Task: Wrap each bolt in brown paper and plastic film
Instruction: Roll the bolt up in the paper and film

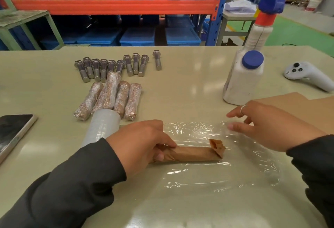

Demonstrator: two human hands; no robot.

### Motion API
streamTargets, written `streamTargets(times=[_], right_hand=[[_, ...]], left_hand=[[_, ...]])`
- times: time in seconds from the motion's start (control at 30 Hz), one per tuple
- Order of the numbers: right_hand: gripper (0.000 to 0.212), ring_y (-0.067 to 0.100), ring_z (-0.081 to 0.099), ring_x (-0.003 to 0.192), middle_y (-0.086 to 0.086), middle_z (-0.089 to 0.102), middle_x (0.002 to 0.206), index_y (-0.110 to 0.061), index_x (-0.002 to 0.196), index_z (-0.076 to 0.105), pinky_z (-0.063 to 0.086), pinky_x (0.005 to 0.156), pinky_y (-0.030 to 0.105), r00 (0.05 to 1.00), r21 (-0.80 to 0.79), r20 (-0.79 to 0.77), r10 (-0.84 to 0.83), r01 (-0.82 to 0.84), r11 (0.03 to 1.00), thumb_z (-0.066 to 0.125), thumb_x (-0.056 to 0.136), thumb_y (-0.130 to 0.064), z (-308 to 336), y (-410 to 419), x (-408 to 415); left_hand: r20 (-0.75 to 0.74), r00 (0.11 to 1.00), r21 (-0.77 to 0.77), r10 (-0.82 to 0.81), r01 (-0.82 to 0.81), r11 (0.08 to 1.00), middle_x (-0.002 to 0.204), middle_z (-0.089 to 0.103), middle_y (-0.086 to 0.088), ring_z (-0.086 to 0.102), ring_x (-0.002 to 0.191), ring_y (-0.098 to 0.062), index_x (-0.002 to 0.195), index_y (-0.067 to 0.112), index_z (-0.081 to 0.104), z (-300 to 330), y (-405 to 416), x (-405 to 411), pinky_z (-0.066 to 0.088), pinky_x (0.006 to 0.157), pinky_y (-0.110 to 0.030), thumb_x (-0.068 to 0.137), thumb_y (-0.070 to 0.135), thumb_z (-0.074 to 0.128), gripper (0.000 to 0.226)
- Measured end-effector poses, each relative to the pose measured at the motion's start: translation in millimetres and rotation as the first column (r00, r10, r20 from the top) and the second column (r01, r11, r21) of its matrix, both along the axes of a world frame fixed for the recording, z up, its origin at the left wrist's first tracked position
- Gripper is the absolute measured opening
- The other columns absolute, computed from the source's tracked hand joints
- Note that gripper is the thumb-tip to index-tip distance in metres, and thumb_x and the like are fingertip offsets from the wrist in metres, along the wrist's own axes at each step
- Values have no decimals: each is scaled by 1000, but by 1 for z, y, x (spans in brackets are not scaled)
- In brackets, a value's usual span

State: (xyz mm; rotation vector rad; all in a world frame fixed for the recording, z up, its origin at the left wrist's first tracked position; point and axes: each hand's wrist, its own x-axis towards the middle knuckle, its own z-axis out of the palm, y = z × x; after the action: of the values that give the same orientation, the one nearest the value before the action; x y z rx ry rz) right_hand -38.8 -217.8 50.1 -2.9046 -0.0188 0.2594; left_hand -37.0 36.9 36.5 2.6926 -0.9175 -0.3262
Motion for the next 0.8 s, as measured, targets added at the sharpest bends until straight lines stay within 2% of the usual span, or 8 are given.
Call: streamTargets(times=[0.07, 0.13, 0.27, 0.37, 0.47, 0.6, 0.7, 0.8], right_hand=[[56, 18, 47, 117, -1, 44, 131, -27, 136, 43, 41, 92, 27, 991, -218, -122, -60, 32, 975, 52, 87, -54, -7, 3, 1], [60, 19, 48, 112, 0, 47, 125, -24, 136, 42, 42, 86, 27, 980, -217, -174, -100, 61, 974, 55, 86, -53, -9, 7, 3], [13, 9, 49, 78, -9, 54, 85, -25, 94, 56, 34, 57, 17, 981, -118, -179, -73, 52, 992, 54, 91, -37, -5, 5, 4], [19, 4, 48, 67, -10, 55, 76, -26, 78, 49, 34, 57, 16, 992, -78, -124, 0, -10, 997, 45, 95, -33, -2, -2, 2], [19, 4, 56, 55, -8, 65, 61, -20, 84, 56, 43, 58, 18, 992, 261, -126, -9, 42, 965, 46, 95, -32, 3, -2, 0], [9, 13, 47, 46, -2, 59, 55, -15, 85, 60, 46, 50, 22, 981, 746, -195, 27, 130, 653, 56, 89, -22, 7, 10, -5], [14, 17, 56, 52, 9, 68, 74, -12, 99, 58, 52, 50, 25, 945, 885, -274, 176, 176, 431, 50, 90, -5, 2, 21, -8], [37, 22, 68, 67, 9, 68, 90, -18, 115, 51, 56, 59, 26, 888, 883, -315, 335, 145, 447, 34, 93, 8, -9, 30, -12]], left_hand=[[-1, 1000, -17, 6, -6, 1000, 79, 38, 18, 51, 92, -7, 122, 36, 57, -2, 1, 0, 40, 84, -27, 89, 18, 56, 38], [1, 1000, -31, 12, -12, 999, 79, 39, 18, 51, 91, -7, 121, 37, 58, -3, 1, 0, 41, 83, -27, 88, 18, 57, 38], [4, 1000, -56, 13, -12, 998, 79, 39, 18, 51, 89, -7, 121, 36, 59, -4, 2, 0, 41, 83, -29, 88, 17, 58, 38], [12, 1000, -62, 7, -6, 998, 79, 38, 18, 50, 89, -6, 122, 36, 58, -4, 1, 0, 40, 83, -27, 88, 19, 58, 37], [14, 1000, -66, 4, -3, 998, 79, 38, 18, 50, 89, -7, 122, 35, 58, -3, 1, 0, 39, 82, -26, 89, 19, 57, 38], [15, 1000, -44, 10, -9, 999, 79, 37, 18, 49, 91, -6, 124, 36, 56, -3, 1, 0, 40, 83, -26, 89, 19, 56, 39], [19, 1000, -31, -2, 3, 1000, 80, 36, 18, 48, 89, -5, 124, 37, 55, -3, 1, 0, 39, 83, -24, 90, 20, 55, 38], [20, 1000, -12, -9, 9, 1000, 79, 34, 18, 44, 87, -2, 125, 38, 54, -4, 0, 1, 38, 81, -20, 90, 22, 53, 38]])
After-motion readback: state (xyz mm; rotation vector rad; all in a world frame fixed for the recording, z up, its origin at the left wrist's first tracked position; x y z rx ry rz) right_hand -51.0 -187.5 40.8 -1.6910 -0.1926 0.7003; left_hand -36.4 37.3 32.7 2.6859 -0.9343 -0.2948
